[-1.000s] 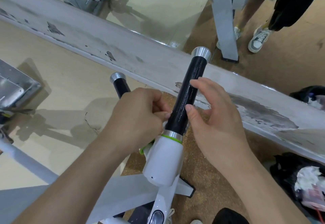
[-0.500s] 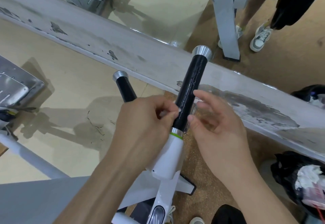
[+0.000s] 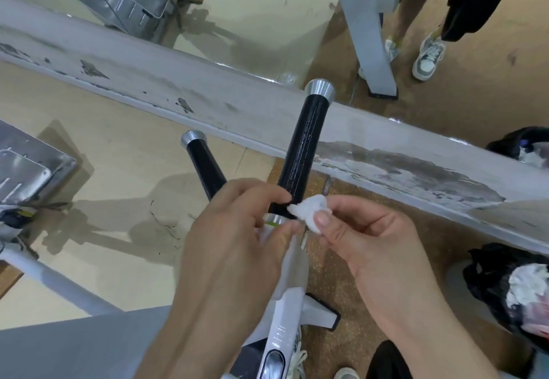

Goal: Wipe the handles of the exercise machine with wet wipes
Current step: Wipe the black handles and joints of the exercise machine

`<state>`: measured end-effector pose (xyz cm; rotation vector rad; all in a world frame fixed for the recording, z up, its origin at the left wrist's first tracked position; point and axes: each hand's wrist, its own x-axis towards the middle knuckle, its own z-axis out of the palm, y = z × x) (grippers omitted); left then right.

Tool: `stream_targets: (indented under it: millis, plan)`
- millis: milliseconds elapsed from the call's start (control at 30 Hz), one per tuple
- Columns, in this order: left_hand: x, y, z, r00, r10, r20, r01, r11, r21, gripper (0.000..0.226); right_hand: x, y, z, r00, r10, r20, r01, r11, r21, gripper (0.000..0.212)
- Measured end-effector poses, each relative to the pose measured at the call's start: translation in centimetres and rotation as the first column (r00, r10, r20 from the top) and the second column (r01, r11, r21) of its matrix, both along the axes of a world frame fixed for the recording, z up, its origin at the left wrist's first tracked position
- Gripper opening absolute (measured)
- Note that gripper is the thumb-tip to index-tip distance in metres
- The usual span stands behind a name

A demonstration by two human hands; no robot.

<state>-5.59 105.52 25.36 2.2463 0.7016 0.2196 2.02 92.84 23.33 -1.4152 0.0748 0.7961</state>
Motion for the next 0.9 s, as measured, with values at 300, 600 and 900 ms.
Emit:
stream_targets:
  millis: [300,600,900]
  plan:
    - [0.6,-2.3,-1.9,0.979,0.203,-0.010,-0.198,0.963,0.181,0.011,-2.9,2.2,-1.4,0.955,-0.161,0.248,0.203,0.967,-0.156,0.024]
    - [0.9,-2.5,-2.5,0.985,0.170,0.014,-0.168,0.958,0.234,0.011,-1.7,3.6,-3.1,0.944,-0.314,0.102,0.315,0.949,0.006,0.024]
    - [0.8,-2.2,-2.9,0.981,0.195,0.022,-0.196,0.969,0.150,0.010,-2.8,2.0,-2.5,0.965,-0.236,0.118,0.248,0.963,-0.104,0.027]
